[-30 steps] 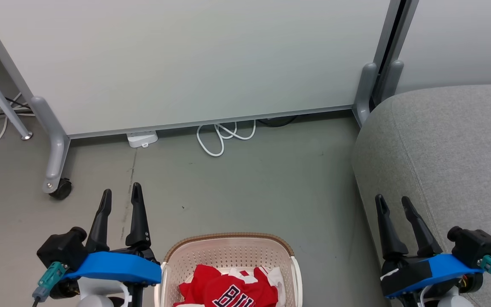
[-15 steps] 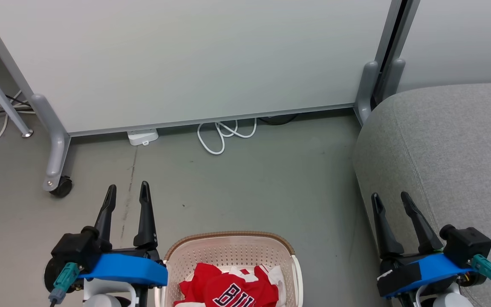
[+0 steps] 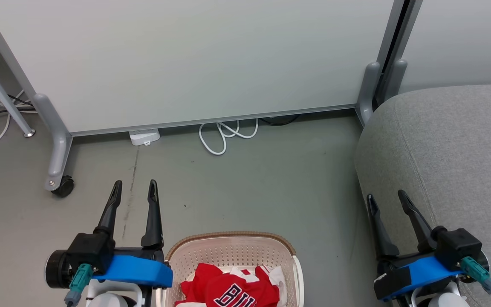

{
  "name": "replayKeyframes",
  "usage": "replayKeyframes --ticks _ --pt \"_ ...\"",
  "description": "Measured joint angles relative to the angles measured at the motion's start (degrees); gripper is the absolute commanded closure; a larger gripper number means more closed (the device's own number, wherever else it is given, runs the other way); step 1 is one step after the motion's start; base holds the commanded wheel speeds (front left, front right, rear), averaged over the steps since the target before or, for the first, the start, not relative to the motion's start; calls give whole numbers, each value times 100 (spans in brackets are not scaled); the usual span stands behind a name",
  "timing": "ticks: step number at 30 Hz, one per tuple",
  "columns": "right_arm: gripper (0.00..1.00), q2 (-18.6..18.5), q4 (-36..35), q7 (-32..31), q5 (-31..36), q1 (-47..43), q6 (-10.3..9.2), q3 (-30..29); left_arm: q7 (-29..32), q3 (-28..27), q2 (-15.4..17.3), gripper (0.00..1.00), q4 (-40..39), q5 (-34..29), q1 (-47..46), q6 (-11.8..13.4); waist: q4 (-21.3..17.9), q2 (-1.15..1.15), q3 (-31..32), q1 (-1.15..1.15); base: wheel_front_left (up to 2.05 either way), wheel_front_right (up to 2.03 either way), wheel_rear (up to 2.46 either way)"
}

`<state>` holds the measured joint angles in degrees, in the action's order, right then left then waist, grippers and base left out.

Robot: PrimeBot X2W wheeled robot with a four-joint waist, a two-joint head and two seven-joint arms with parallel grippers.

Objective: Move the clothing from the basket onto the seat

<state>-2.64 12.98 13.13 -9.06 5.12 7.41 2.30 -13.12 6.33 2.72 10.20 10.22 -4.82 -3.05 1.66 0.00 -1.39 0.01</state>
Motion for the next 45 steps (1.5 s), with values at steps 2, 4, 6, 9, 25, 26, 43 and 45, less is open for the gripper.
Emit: replayKeyframes --ticks 2,4,6,9,25,26,43,45 --pt "0 -1 2 13 81 1 0 11 -16 11 1 0 -4 -85 0 0 2 0 2 0 0 0 0" --pt "0 -2 8 38 169 3 0 21 -41 19 1 0 -5 -164 0 0 4 0 4 -1 0 0 0" --pt "0 -2 12 57 270 10 0 31 -60 22 2 0 -2 -225 0 1 5 0 5 -1 0 0 0" --pt "0 -3 14 85 377 21 0 45 -96 23 3 0 5 -297 0 5 6 0 5 -1 0 0 0" --pt "0 -8 26 187 748 48 1 90 -188 74 8 0 94 -550 -3 7 12 0 -4 -1 0 0 0" --pt "0 -8 26 187 748 48 1 90 -188 74 9 0 99 -536 -3 7 13 0 -2 -1 0 0 0" --pt "0 -9 42 188 695 59 1 110 -194 144 12 0 319 -475 -114 -146 14 0 -65 -1 0 0 0" --pt "0 -9 36 188 697 84 1 118 -194 191 12 0 433 -531 -224 -207 7 0 -113 -1 0 0 0"
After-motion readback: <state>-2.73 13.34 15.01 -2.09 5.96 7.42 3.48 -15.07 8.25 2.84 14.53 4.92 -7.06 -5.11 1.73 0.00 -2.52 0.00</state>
